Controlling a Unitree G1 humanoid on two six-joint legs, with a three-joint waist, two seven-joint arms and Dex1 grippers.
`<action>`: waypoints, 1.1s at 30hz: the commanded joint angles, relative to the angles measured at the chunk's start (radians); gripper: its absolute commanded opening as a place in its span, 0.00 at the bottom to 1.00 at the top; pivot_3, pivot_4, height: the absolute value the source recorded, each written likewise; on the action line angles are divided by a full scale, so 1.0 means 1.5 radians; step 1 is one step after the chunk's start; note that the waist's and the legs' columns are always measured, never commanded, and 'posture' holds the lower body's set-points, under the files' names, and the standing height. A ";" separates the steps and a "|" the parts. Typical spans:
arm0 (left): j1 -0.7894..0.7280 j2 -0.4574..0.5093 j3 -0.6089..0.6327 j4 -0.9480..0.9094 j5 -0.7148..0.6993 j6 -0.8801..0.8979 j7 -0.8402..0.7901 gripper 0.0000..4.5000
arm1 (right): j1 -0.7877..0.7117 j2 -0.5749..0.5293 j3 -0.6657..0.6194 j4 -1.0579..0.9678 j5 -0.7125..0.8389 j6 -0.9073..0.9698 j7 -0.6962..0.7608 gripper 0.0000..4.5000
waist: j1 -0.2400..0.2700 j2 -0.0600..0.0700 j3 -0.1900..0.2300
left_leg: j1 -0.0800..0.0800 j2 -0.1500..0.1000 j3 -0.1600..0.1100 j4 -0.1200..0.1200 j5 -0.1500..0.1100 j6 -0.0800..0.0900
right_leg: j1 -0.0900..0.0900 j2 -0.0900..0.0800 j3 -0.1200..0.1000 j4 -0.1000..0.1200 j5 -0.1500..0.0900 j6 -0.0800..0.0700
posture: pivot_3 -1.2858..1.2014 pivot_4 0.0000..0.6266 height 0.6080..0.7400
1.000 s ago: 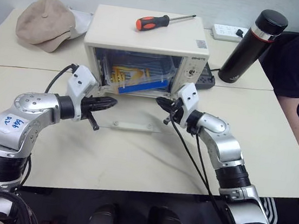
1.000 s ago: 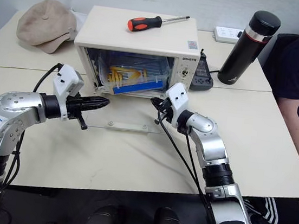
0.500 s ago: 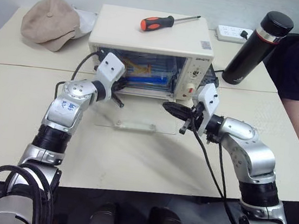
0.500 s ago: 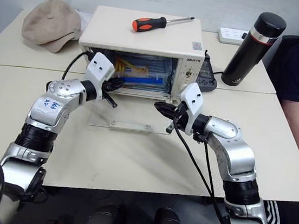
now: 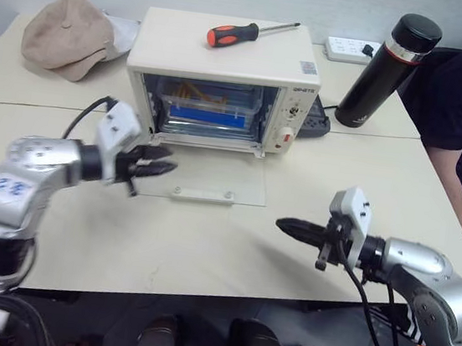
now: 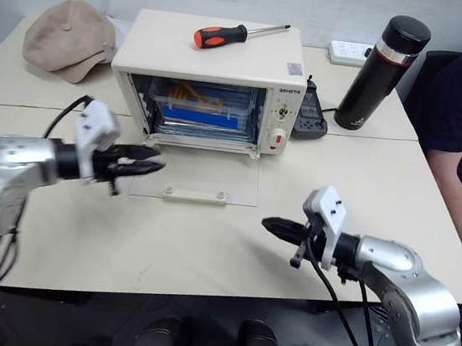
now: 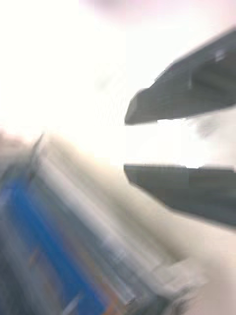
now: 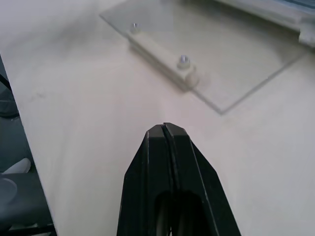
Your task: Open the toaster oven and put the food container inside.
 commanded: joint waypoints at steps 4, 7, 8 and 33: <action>0.074 0.124 0.179 -0.094 -0.093 0.074 -0.100 0.83 | 0.006 0.046 0.051 0.067 -0.066 -0.090 -0.029 0.00 | 0.007 0.000 0.000 | 0.001 0.000 -0.001 0.000 -0.002 -0.001 | 0.001 0.000 0.000 -0.001 0.000 0.000 | 0.52 0.24 1.00; 0.075 0.137 0.214 -0.094 -0.111 0.086 -0.094 0.99 | -0.012 0.077 0.095 0.133 -0.114 -0.149 -0.030 0.00 | 0.010 0.001 0.000 | 0.001 -0.001 -0.001 0.000 -0.002 -0.001 | 0.001 0.000 0.000 -0.001 0.000 0.000 | 0.52 0.24 1.00; 0.078 0.137 0.218 -0.093 -0.104 0.081 -0.085 0.99 | -0.021 0.089 0.105 0.155 -0.126 -0.166 -0.032 0.00 | 0.010 0.001 0.000 | 0.001 -0.001 -0.001 0.000 -0.002 -0.001 | 0.001 0.000 0.000 -0.001 0.000 0.000 | 0.52 0.24 1.00; 0.097 0.172 0.312 0.079 -0.087 0.031 -0.087 1.00 | -0.377 -0.173 -0.118 0.227 0.122 0.082 0.163 0.99 | 0.001 0.004 0.002 | 0.000 0.000 0.001 0.000 -0.003 0.001 | 0.000 0.000 0.000 -0.001 0.000 0.000 | 0.52 0.24 1.00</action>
